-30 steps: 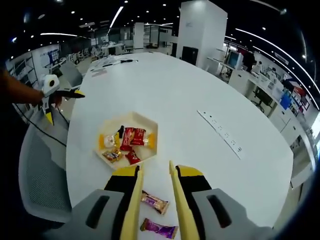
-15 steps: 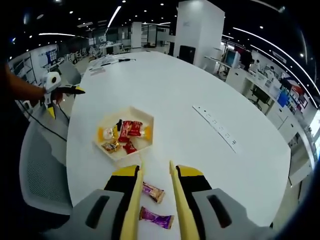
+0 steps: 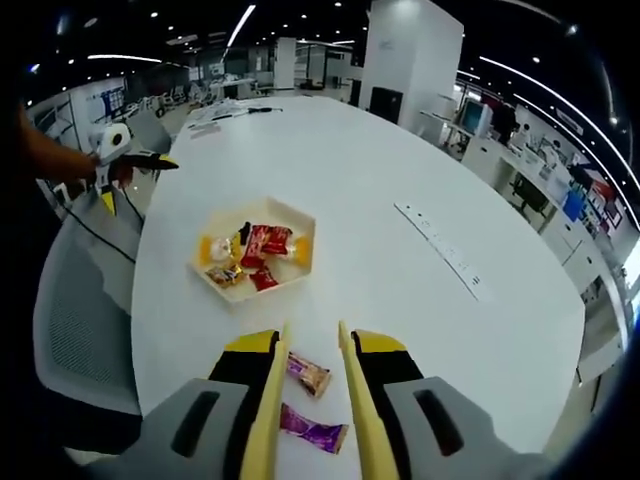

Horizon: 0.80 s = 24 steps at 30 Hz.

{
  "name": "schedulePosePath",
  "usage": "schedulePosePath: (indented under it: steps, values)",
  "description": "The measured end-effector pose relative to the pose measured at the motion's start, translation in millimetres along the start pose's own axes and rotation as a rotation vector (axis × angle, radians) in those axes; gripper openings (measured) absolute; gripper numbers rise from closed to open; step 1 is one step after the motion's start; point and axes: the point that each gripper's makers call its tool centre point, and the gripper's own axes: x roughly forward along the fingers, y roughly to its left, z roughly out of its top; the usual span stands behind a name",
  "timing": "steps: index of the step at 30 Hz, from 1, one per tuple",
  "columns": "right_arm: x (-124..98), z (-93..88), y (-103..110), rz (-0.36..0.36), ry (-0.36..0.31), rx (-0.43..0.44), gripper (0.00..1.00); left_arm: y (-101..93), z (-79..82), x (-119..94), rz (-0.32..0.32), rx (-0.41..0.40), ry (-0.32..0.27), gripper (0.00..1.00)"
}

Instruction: Place the target food into the container with the food tongs after gripping and lifting it, then release it inside without dropping or visibly crushing the food.

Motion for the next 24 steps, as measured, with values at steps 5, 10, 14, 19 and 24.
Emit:
schedulePosePath:
  steps: [5, 10, 14, 19, 24]
  values:
    - [3.1, -10.5, 1.2, 0.013, 0.011, 0.006, 0.27, -1.0, -0.5, 0.5, -0.002, -0.001, 0.006, 0.99]
    - [9.7, -20.8, 2.5, 0.027, 0.022, 0.004, 0.27, -1.1, -1.3, 1.0, -0.004, -0.001, 0.010, 0.99]
    - [19.6, -27.9, 7.4, 0.042, 0.033, -0.004, 0.27, -1.4, -2.6, 1.3, -0.006, -0.003, 0.015, 0.99]
    - [26.7, -38.2, 10.4, 0.059, 0.047, 0.002, 0.27, -1.2, -3.3, 1.5, -0.006, -0.004, 0.019, 0.99]
    - [32.4, -44.1, 11.7, 0.070, 0.055, -0.004, 0.27, -2.0, -4.4, 1.9, -0.010, -0.004, 0.025, 0.99]
